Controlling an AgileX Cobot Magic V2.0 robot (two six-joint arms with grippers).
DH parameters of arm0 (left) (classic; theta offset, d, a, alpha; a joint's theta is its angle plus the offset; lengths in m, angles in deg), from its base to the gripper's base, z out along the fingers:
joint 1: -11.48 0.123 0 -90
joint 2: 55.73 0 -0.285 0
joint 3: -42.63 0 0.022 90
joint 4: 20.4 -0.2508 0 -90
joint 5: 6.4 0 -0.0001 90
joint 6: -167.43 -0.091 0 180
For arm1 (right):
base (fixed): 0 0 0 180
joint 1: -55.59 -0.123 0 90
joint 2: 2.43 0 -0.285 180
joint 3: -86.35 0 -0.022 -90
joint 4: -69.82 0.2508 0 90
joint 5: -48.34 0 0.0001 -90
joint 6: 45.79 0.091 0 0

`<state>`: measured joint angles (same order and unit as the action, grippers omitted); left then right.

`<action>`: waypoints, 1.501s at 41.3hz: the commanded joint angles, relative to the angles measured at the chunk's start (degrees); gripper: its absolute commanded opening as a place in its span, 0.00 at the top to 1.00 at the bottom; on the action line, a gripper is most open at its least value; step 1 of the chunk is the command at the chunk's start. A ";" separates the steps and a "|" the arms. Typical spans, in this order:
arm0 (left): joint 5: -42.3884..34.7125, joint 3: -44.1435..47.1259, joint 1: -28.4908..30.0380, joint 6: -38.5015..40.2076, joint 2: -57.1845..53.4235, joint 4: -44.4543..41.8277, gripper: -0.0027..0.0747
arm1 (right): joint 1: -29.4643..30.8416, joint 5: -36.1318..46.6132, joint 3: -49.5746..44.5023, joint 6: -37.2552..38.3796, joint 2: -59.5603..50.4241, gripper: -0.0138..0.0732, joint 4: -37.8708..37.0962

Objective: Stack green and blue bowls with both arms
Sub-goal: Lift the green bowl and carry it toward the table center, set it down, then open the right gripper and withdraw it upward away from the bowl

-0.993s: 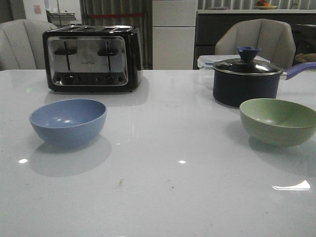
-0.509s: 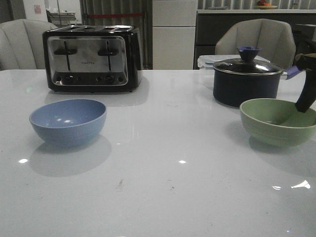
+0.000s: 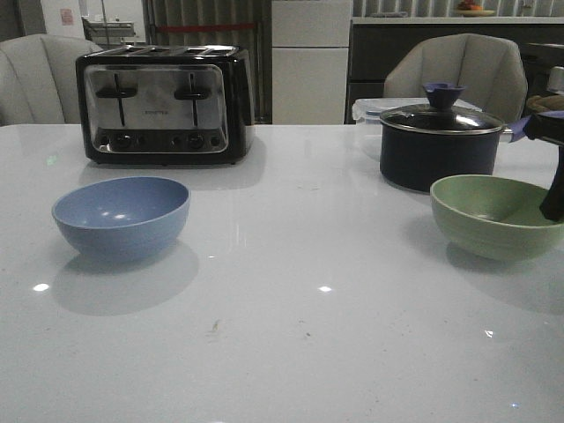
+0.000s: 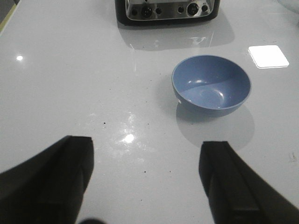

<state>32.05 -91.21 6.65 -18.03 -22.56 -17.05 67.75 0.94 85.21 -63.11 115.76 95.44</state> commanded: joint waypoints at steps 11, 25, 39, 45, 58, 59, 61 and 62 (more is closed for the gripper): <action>-4.86 -1.71 0.10 0.30 0.77 0.43 0.28 | -5.89 -3.38 4.82 -1.85 -6.64 0.77 1.14; -4.86 -1.71 0.10 0.30 0.77 0.43 0.29 | -27.81 0.06 7.66 -0.26 -5.63 0.78 -6.52; -4.86 -1.71 0.10 0.30 0.77 0.43 0.28 | -37.00 3.24 7.66 4.47 -0.50 0.81 -12.08; -4.86 -1.71 0.10 0.30 0.77 0.43 0.29 | -36.99 3.14 7.66 4.47 -0.15 0.78 -11.77; -4.86 -1.71 0.10 0.30 0.77 0.43 0.29 | -36.99 4.70 7.59 4.47 -3.46 0.35 -11.77; -4.86 -1.71 0.10 0.30 0.77 0.43 0.29 | -36.99 4.78 7.47 4.47 -4.48 0.35 -11.77; -4.86 -1.71 0.10 0.30 0.77 0.43 0.29 | -37.07 5.06 7.07 4.36 -6.33 0.35 -11.77; -4.86 -1.71 0.10 0.30 0.77 0.43 0.29 | -37.10 5.40 6.56 4.36 -7.82 0.35 -11.77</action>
<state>32.00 -91.21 6.65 -18.03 -22.56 -17.05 30.79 4.01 90.91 -58.50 115.02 83.46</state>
